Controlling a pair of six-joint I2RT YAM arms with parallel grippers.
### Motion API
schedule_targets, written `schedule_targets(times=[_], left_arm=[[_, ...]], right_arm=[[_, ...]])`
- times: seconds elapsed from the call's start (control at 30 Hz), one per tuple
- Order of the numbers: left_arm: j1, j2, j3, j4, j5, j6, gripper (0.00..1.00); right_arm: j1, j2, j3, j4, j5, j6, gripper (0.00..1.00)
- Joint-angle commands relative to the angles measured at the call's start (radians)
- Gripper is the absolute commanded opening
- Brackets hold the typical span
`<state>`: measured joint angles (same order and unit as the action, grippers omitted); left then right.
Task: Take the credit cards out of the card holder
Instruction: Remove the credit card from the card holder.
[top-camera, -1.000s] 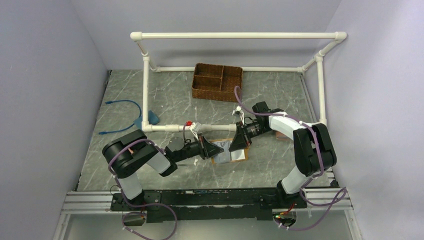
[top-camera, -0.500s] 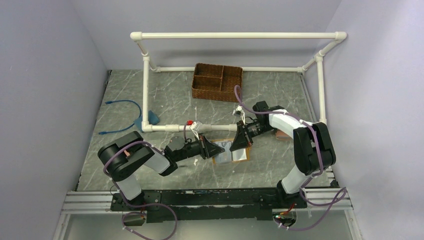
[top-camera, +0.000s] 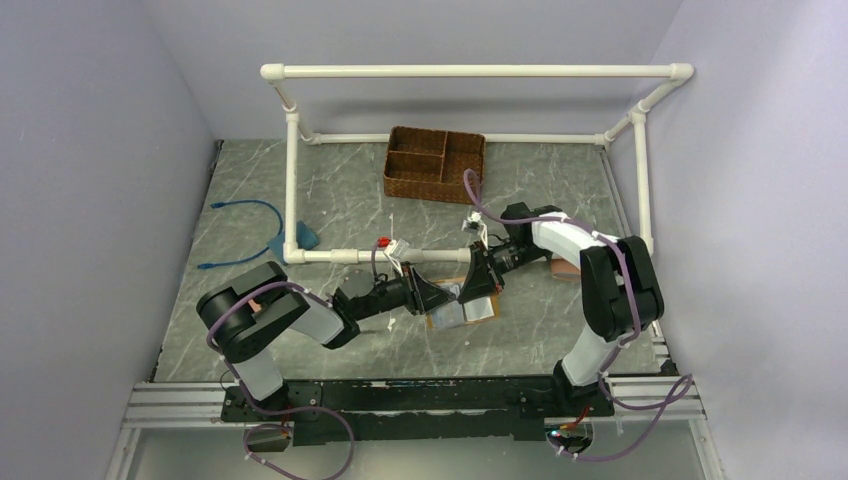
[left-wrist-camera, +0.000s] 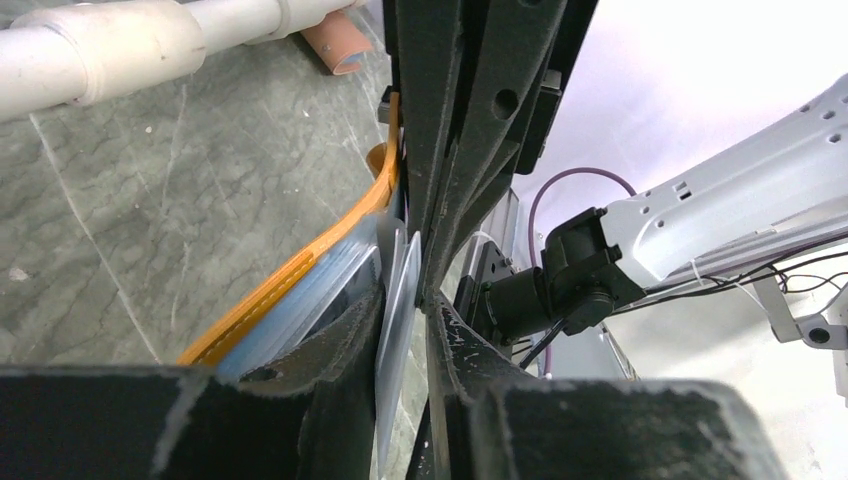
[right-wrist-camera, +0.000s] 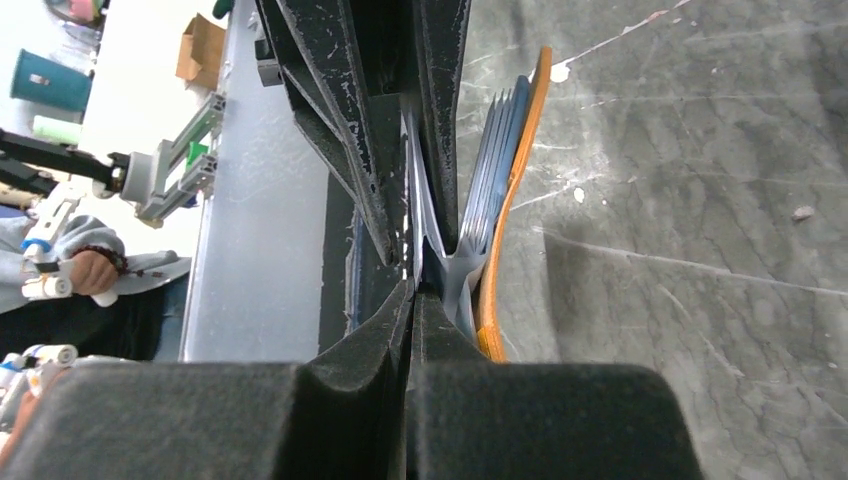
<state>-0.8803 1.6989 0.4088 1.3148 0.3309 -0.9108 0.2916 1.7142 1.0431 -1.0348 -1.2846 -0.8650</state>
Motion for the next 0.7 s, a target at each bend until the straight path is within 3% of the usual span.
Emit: schedule_targets(times=[0.0,0.1,0.67], left_arm=[[0.003,-0.027,0.013,-0.022,-0.017,0.026,0.27],[0.006,-0.026,0.003,-0.028,-0.011,0.023,0.27],[0.015,-0.031,-0.062,-0.013,0.006,0.013,0.26]], right_arm=[[0.004,-0.099,-0.045,0.169,-0.011,0.148,0.0],[0.004,-0.122,-0.06,0.225,0.013,0.197,0.0],[0.004,-0.061,-0.002,0.09,0.051,0.058,0.0]])
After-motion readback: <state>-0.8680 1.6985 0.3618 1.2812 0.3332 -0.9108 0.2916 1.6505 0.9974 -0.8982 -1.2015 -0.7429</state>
